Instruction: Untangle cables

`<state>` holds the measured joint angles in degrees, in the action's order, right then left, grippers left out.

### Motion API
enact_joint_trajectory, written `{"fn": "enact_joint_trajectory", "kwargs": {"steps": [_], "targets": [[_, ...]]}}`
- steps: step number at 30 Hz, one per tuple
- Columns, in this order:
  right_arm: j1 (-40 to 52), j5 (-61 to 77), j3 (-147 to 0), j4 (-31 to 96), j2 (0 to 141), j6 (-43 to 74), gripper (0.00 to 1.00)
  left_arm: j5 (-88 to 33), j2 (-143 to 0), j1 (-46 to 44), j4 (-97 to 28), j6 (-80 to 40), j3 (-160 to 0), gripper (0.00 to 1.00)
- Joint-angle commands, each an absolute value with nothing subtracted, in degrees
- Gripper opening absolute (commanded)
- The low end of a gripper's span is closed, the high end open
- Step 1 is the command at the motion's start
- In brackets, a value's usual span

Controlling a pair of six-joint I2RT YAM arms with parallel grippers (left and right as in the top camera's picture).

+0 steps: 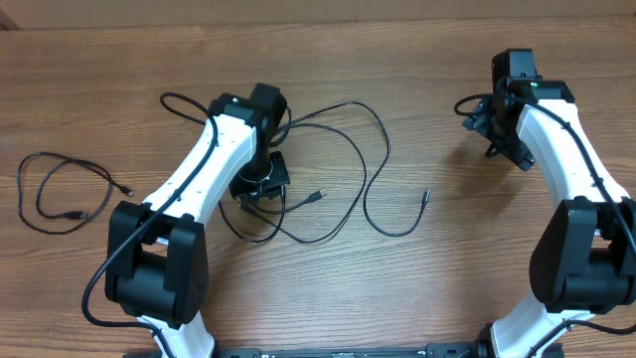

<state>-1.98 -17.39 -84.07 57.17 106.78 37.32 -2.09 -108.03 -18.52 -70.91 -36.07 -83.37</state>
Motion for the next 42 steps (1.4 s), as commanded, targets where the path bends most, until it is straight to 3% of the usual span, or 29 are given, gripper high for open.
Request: {"fn": "enact_joint_trajectory", "kwargs": {"steps": [1, 10, 22, 31, 36, 40, 42], "targets": [[-1.96, -17.96, -83.96, 57.06, 106.3, 37.71, 1.0, -2.57, -108.31, -18.87, -66.32, -32.12, -80.05, 0.24], [-1.96, -17.93, -83.96, 57.06, 106.3, 37.74, 1.0, -8.93, -108.31, -20.01, -57.78, -16.08, -75.02, 0.4], [-1.96, -17.93, -83.96, 57.06, 106.3, 37.71, 1.0, -5.91, -108.31, -23.83, -51.51, -12.01, -69.34, 0.43], [-1.96, -17.93, -83.96, 57.06, 106.3, 37.74, 1.0, -2.63, -108.31, -24.45, -48.34, -11.88, -68.29, 0.32], [-1.96, -17.93, -83.96, 57.06, 106.3, 37.74, 1.0, 0.47, -108.31, -24.45, -46.33, -10.94, -68.29, 0.05], [-1.96, -17.93, -83.96, 57.06, 106.3, 37.74, 1.0, 0.62, -108.31, -24.45, -46.19, -10.22, -68.29, 0.05], [-1.96, -17.93, -83.96, 57.06, 106.3, 37.74, 1.0, 0.58, -108.31, -24.45, -46.28, -10.24, -68.29, 0.23]]}}
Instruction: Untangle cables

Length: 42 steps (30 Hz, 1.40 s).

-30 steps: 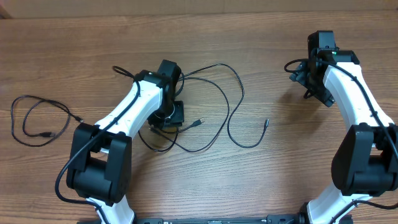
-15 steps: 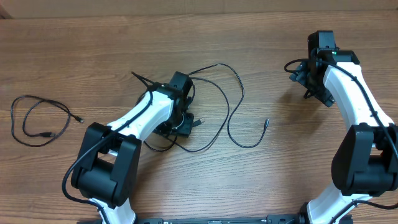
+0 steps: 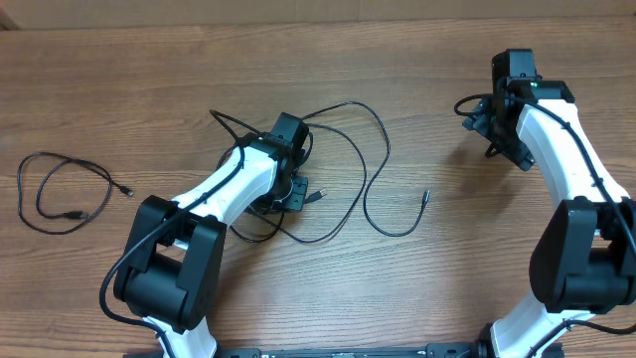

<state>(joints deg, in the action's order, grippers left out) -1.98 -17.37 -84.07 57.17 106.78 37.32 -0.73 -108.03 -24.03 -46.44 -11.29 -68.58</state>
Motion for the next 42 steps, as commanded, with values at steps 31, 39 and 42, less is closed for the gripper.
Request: {"fn": "enact_joint_trajectory", "kwargs": {"steps": [31, 39, 42], "targets": [[-1.96, -17.93, -83.96, 57.06, 106.3, 37.71, 1.0, -0.56, -115.18, -29.02, -42.85, 16.75, -68.73, 0.23], [-1.96, -17.93, -83.96, 57.06, 106.3, 37.74, 1.0, 0.67, -116.07, -28.93, -45.1, 13.98, -71.55, 0.04], [-1.96, -17.93, -83.96, 57.06, 106.3, 37.74, 1.0, 0.64, -115.13, -28.86, -48.53, 11.62, -76.4, 0.04]]}}
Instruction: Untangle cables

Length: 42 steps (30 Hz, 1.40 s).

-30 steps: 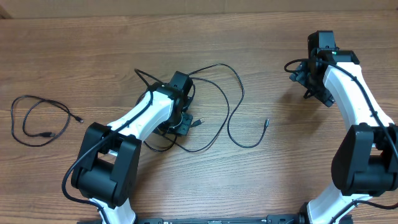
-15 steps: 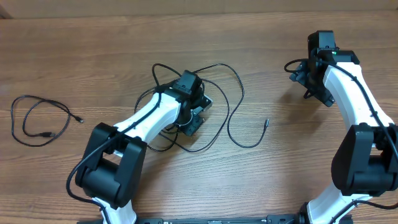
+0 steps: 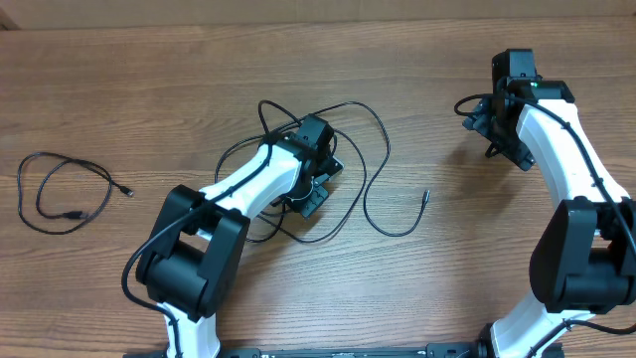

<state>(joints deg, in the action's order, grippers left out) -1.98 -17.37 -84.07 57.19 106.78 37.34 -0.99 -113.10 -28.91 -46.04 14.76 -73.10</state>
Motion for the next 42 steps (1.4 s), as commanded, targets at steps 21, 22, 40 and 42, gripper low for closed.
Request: {"fn": "enact_joint_trajectory", "kwargs": {"steps": [21, 22, 40, 42], "targets": [[-1.96, -17.93, -83.96, 57.06, 106.3, 37.71, 1.0, -9.65, -115.52, -29.56, -57.1, -10.02, -101.73, 0.04], [-1.96, -17.93, -83.96, 57.06, 106.3, 37.71, 1.0, -9.74, -115.96, -29.85, -56.71, -11.53, -101.41, 0.04], [-1.96, -17.93, -83.96, 57.06, 106.3, 37.74, 1.0, -9.04, -122.61, -35.75, -53.58, -14.83, -98.85, 0.04], [-1.96, -17.93, -83.96, 57.06, 106.3, 37.74, 1.0, -9.06, -122.39, -35.62, -54.59, -14.9, -99.02, 0.04]]}}
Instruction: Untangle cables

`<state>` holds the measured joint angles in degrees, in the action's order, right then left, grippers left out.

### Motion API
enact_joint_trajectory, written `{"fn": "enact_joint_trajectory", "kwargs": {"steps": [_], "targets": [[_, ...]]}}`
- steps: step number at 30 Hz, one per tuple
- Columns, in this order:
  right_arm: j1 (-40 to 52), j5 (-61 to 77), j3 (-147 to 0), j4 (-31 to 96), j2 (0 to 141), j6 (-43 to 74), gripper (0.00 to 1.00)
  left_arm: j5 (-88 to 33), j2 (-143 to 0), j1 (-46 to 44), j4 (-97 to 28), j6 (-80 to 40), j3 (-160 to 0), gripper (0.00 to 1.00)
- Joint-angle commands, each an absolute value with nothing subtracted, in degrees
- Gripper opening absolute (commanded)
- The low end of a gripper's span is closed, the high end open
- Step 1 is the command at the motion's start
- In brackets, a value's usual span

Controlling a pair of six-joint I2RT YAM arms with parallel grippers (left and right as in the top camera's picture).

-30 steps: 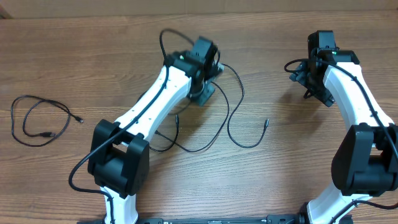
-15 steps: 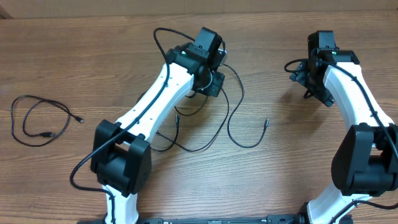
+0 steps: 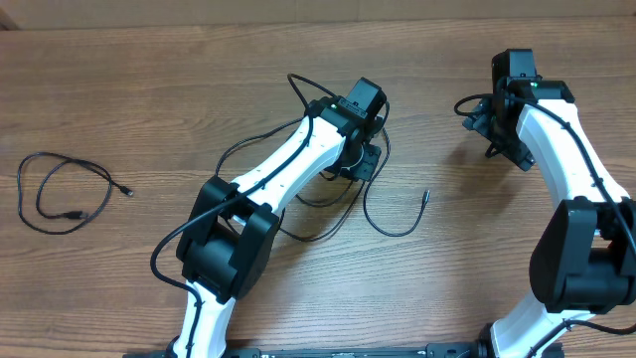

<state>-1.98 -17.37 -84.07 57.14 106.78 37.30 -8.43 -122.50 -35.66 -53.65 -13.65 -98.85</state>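
A tangle of thin black cables (image 3: 316,235) lies mid-table; one strand curves right and ends in a small plug (image 3: 425,196). My left gripper (image 3: 363,161) is low over the top of the tangle and appears shut on a strand, though its wrist hides the fingertips. My right gripper (image 3: 489,134) hovers far right, away from every cable, and its fingers look spread with nothing between them.
A separate black cable (image 3: 60,194) lies coiled by itself at the far left. The left arm's own wire loop (image 3: 295,82) sticks up behind its wrist. The wooden table's back edge (image 3: 318,20) runs along the top.
My left gripper has moved right and a little farther back, from about the tangle's middle to its upper right. The lower loops have shifted right with it. The right arm is unchanged.
First my left gripper was down on the left part of the tangle. At each later moment it stood farther right, and the tangle's loops were drawn rightward with it. The coiled cable at far left and the right arm stayed put throughout.
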Motion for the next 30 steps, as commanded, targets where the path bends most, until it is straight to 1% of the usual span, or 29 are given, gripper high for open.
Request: {"fn": "enact_joint_trajectory", "kwargs": {"steps": [1, 7, 8, 10, 11, 12, 13, 14, 22, 27, 30], "targets": [[-1.96, -17.93, -83.96, 57.06, 106.3, 37.74, 1.0, -9.06, -122.34, -35.48, -55.51, -15.22, -99.24, 0.04], [-1.96, -17.93, -83.96, 57.06, 106.3, 37.74, 1.0, -8.88, -122.06, -34.5, -63.83, -15.88, -101.91, 0.04], [-1.96, -17.93, -83.96, 57.06, 106.3, 37.74, 1.0, -8.88, -122.06, -34.41, -65.01, -15.86, -102.08, 0.05], [-1.96, -17.93, -83.96, 57.06, 106.3, 37.71, 1.0, -8.88, -122.06, -34.3, -67.83, -15.84, -102.08, 0.11], [-1.96, -17.93, -83.96, 57.06, 106.3, 37.74, 1.0, -8.88, -122.06, -34.3, -69.01, -15.84, -102.08, 0.17], [-1.96, -17.93, -83.96, 57.06, 106.3, 37.74, 1.0, -8.88, -122.06, -34.3, -70.24, -15.51, -102.08, 0.29], [-1.96, -17.93, -83.96, 57.06, 106.3, 37.71, 1.0, -8.88, -122.06, -34.28, -71.96, -13.89, -102.08, 0.46], [-1.96, -17.93, -83.96, 57.06, 106.3, 37.71, 1.0, -8.88, -122.06, -34.24, -72.97, -13.13, -102.17, 0.48], [-1.96, -17.93, -83.96, 57.06, 106.3, 37.74, 1.0, -7.84, -122.08, -32.95, -85.03, -13.41, -103.02, 0.47], [-1.96, -17.93, -83.96, 57.06, 106.3, 37.74, 1.0, 2.37, -122.08, -32.53, -92.92, -17.85, -102.76, 0.51], [-1.96, -17.93, -83.96, 57.06, 106.3, 37.71, 1.0, 4.03, -122.08, -32.53, -94.28, -18.87, -101.41, 0.51]]}}
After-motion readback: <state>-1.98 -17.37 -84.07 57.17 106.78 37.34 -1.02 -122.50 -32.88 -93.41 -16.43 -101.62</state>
